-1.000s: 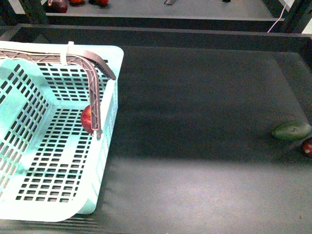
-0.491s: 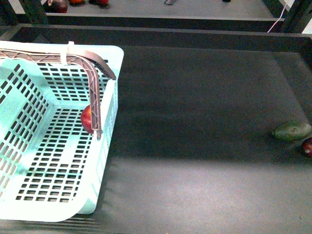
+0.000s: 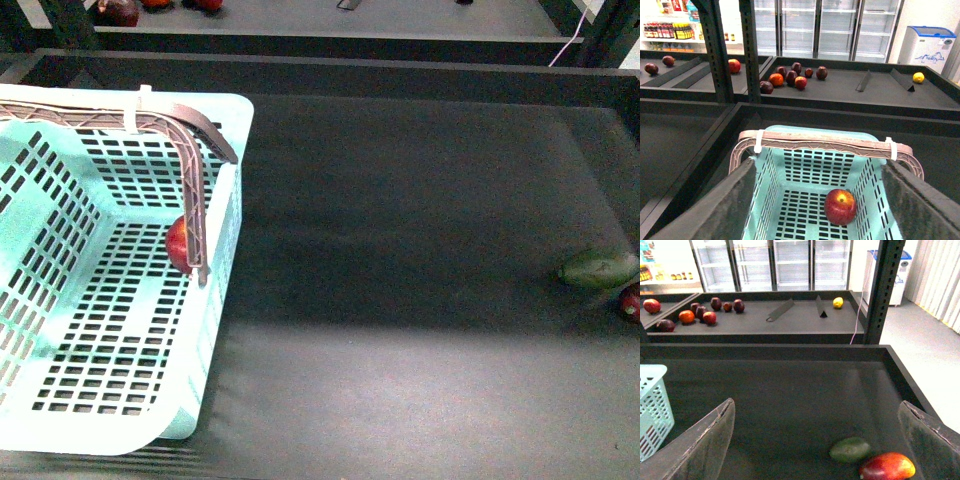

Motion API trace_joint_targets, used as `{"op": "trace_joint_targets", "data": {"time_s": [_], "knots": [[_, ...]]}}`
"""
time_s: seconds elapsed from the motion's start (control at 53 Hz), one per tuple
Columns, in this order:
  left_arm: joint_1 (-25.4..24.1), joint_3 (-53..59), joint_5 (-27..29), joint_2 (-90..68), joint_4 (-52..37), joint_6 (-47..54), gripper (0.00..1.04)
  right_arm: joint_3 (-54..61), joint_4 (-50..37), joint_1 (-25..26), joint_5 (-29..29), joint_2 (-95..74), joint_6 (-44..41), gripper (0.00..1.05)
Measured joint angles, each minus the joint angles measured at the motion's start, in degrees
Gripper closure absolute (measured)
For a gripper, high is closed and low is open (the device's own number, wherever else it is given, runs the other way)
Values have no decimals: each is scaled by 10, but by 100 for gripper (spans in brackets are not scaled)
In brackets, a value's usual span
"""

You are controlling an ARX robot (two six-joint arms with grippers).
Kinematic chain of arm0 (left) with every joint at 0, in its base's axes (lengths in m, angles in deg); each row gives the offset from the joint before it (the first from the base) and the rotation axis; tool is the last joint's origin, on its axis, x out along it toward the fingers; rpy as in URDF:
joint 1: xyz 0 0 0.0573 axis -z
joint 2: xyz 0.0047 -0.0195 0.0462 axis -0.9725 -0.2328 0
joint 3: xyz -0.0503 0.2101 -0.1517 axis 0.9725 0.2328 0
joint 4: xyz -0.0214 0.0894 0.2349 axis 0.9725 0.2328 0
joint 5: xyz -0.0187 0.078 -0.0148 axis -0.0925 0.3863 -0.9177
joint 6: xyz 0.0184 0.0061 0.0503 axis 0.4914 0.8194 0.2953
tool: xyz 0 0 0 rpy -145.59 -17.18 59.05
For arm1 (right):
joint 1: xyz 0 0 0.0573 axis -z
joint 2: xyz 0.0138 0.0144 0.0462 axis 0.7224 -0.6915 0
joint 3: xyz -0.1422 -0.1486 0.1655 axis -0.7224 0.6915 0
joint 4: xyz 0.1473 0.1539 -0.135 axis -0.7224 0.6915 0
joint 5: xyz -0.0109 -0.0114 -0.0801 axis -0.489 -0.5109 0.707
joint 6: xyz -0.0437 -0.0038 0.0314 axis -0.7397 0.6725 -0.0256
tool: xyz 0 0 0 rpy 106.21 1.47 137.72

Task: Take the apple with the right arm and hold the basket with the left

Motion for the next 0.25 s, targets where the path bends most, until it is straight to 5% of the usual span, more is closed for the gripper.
{"op": "trace_joint_targets", "data": {"time_s": [0.113,0.245], "knots": [[0,0,0,0,0,0,7,0,0,0,0,0,0,9],[0,0,0,0,0,1,7,0,0,0,0,0,0,9]]}}
